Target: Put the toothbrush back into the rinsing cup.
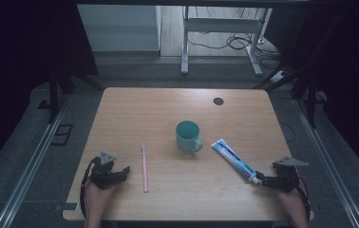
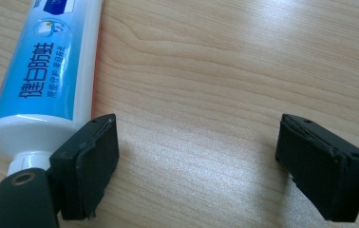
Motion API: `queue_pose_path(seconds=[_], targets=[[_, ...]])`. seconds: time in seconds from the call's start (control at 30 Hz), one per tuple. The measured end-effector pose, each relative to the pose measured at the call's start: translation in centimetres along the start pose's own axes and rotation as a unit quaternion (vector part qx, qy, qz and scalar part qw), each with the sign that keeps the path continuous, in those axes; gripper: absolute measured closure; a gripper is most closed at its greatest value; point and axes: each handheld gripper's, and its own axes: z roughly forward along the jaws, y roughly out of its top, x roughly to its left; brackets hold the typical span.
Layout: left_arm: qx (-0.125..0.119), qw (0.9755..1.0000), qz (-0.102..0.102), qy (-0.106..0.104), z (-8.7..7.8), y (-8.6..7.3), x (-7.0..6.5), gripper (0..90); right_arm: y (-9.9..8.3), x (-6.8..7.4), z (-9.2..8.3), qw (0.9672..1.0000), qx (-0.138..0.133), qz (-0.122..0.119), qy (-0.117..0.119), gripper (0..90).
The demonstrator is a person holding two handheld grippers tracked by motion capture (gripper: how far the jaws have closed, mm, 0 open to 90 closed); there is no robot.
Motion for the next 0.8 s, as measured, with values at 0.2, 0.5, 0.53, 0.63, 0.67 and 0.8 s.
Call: queue_pose_path(seconds=[0.2, 0.5, 0.53, 0.63, 0.67, 0.8], targets=[[0.001, 1.0000, 0.003, -0.003, -0.2, 0.1, -0.1, 43.6, 0.0, 0.0, 0.0, 1.0000, 0.000, -0.002, 0.001, 14.1], [0.007, 0.9999, -0.005, -0.006, -0.6, 0.6, -0.3, 74.0, 0.0, 0.0, 0.0, 1.0000, 0.000, -0.002, 0.002, 14.1], [0.007, 0.9999, -0.007, -0.013, -0.8, 0.7, -0.3, 77.0, 0.0, 0.0, 0.0, 1.0000, 0.000, -0.002, 0.002, 14.2], [0.006, 0.9998, -0.010, -0.018, -1.0, 0.8, -0.3, 85.1, 0.0, 0.0, 0.0, 1.0000, 0.000, -0.003, 0.002, 14.1], [0.005, 0.9996, -0.011, -0.024, -1.2, 0.9, -0.4, 88.1, 0.0, 0.0, 0.0, 1.0000, 0.000, -0.003, 0.002, 14.1], [0.005, 0.9995, -0.004, -0.032, -1.4, 1.2, -0.7, 89.7, 0.0, 0.0, 0.0, 1.0000, 0.000, -0.003, 0.003, 14.2]])
